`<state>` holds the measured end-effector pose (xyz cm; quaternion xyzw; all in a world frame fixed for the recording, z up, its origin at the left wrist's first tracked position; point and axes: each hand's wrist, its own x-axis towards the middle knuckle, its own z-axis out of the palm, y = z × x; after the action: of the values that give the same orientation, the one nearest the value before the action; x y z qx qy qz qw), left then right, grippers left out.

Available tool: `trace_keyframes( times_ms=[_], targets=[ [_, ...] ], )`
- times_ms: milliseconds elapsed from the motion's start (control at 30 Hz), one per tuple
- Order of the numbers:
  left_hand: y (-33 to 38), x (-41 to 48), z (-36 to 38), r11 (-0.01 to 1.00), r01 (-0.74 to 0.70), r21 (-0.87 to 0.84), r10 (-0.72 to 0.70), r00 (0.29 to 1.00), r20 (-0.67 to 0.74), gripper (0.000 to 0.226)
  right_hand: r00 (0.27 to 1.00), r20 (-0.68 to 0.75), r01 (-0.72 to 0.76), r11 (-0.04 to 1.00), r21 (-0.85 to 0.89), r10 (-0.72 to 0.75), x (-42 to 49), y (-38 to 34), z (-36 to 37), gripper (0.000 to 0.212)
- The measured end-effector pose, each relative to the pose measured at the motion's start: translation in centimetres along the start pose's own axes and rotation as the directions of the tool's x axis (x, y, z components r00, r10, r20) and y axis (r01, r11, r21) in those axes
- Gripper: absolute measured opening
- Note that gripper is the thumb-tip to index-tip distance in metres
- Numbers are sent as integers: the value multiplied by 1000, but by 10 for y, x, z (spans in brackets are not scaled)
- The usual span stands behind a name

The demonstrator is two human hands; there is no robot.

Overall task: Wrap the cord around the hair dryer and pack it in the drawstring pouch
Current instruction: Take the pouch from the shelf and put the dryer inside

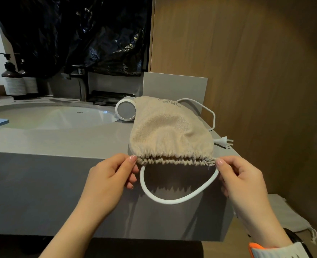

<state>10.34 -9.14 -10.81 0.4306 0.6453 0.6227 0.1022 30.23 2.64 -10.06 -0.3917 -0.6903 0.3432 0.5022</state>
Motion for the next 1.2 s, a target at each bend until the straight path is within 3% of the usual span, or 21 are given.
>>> trace_keyframes(
  times_ms=[300, 500, 633, 767, 967, 1100, 1200],
  targets=[
    [-15, 6, -20, 961, 99, -259, -148, 973, -175, 38, 987, -124, -94, 991, 98, 106, 0, 2, -4, 17],
    [-7, 0, -18, 979, 147, -143, -146, 989, 23, 27, 994, 14, -107, 993, 46, 107, -1, 2, -4, 11],
    [5, 0, -9, 977, 145, -156, -133, 988, 82, 30, 997, 14, 78, 989, -127, -76, -1, -2, 0, 8],
    [10, 6, 0, 993, 79, -83, -70, 992, 103, 25, 961, 165, 269, 897, -350, -224, 1, -10, 7, 3],
    [11, 9, 4, 995, -25, 97, 13, 991, 130, 17, 945, 210, 316, 862, -396, -250, 2, -11, 12, 9],
    [13, 12, 1, 966, -106, 236, 63, 981, 184, 20, 923, 154, 385, 818, -427, -354, 0, -12, 16, 8],
    [17, 15, -4, 945, -128, 301, 63, 974, 216, 22, 931, 136, 365, 860, -356, -339, 0, -17, 17, 10]
  ],
)
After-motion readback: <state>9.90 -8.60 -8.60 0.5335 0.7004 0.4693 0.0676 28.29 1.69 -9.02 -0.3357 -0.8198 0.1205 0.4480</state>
